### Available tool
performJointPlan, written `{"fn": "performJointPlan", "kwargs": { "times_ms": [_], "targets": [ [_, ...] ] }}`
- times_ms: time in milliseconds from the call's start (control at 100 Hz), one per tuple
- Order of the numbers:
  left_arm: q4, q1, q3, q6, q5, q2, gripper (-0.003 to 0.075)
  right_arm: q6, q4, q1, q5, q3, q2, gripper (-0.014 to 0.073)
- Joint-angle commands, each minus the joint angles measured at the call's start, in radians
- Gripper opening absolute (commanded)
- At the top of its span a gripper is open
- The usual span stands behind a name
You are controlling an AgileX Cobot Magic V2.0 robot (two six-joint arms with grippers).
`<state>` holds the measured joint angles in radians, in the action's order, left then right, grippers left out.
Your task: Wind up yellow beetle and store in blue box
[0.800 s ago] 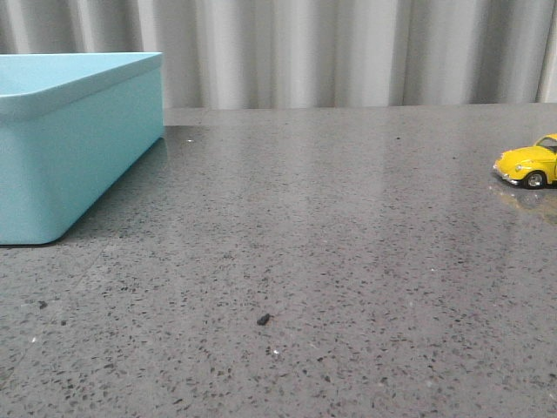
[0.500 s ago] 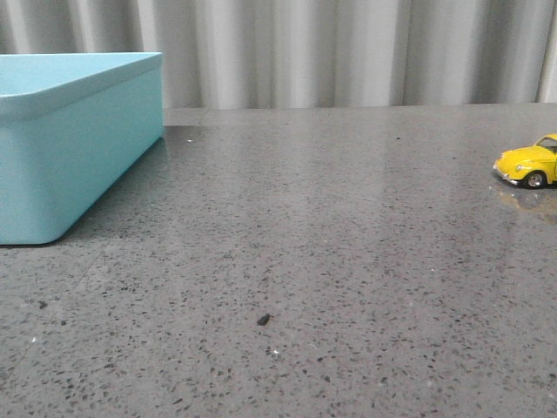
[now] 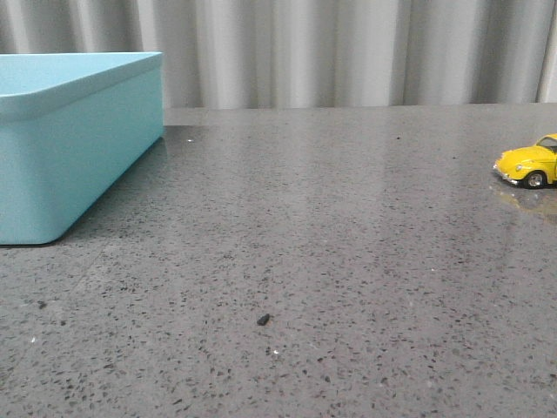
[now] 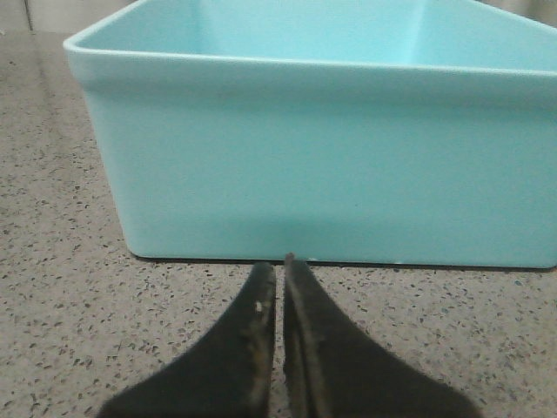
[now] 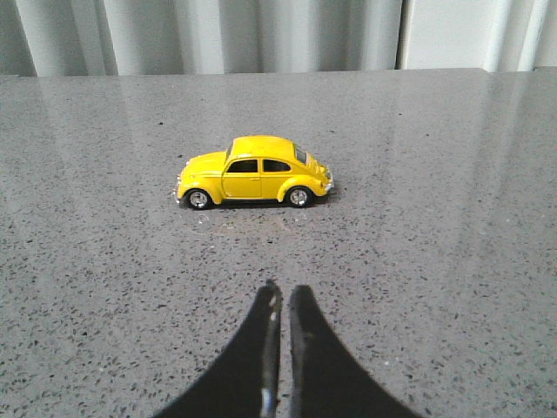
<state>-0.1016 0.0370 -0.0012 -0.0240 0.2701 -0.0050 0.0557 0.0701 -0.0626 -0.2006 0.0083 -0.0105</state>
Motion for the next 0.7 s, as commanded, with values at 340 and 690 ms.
{"fn": "performJointPlan", "kwargs": {
  "times_ms": [340, 690],
  "targets": [
    [-0.001, 0.006, 0.026, -0.008, -0.090, -0.030, -0.0021, -0.004, 0.011, -0.003, 0.084, 0.022, -0.020, -0.0050],
    [-0.001, 0.006, 0.026, -0.008, -0.135, -0.030, -0.0021, -0.004, 0.013, -0.003, 0.092, 0.022, -0.020, -0.0050]
  ]
}}
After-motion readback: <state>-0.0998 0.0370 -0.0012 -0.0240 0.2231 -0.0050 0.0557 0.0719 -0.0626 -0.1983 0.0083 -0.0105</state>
